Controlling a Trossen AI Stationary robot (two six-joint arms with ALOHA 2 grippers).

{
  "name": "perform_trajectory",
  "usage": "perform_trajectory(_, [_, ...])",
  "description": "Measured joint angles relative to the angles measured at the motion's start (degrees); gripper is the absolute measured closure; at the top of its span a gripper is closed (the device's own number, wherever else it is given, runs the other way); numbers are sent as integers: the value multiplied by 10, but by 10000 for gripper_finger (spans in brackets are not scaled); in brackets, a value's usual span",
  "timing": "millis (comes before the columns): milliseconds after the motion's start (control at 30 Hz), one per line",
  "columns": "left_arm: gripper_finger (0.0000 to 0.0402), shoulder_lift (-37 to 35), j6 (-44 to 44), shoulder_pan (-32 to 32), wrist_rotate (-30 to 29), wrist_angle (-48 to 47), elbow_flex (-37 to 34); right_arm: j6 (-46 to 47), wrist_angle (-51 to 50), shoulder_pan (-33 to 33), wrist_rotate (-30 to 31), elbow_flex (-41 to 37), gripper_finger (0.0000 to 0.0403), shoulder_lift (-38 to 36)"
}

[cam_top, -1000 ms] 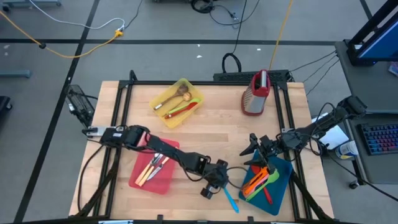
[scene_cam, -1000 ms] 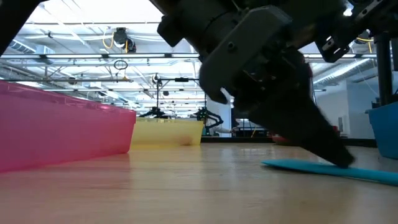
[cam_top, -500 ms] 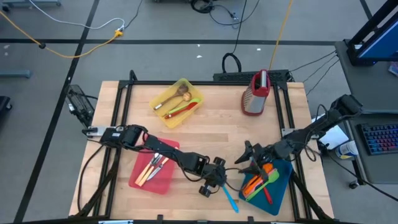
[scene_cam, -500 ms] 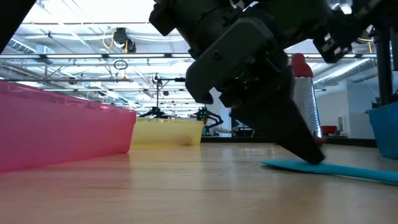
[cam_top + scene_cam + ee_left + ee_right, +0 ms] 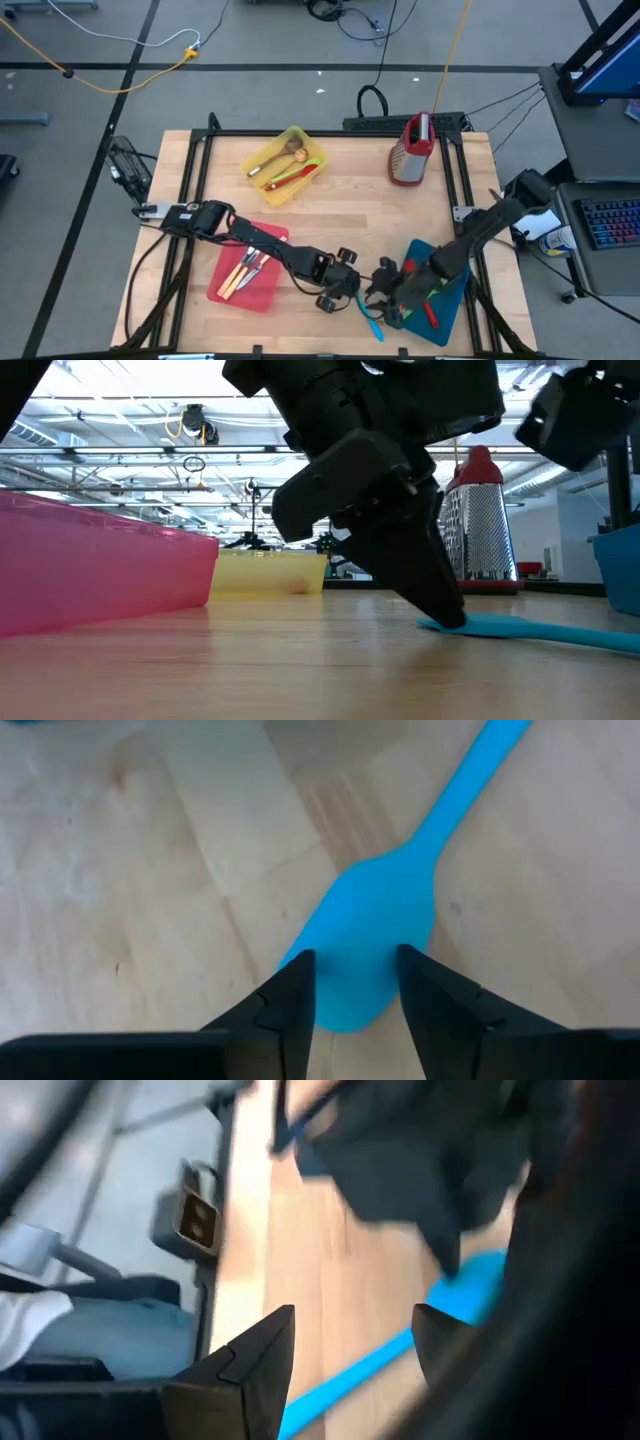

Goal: Pick & Place Kitchen Items
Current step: Put the blue spatula into the blue bin

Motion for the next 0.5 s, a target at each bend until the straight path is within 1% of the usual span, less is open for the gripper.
perform_trajectory(133, [258,0,-1,0,-20,-28,0,40,-34,3,-16,45,206,57])
perform_trajectory(267, [261,0,-2,0,-28,-32,0,66,-33,1,-54,74,206,111])
perform_trajectory(367, [261,0,0,0,-29,-31,0,81,-43,1,-55,89,206,142])
perform_trajectory(500, [261,0,0,0,-29,-31,-1,120,-72,0,-53,94,206,157])
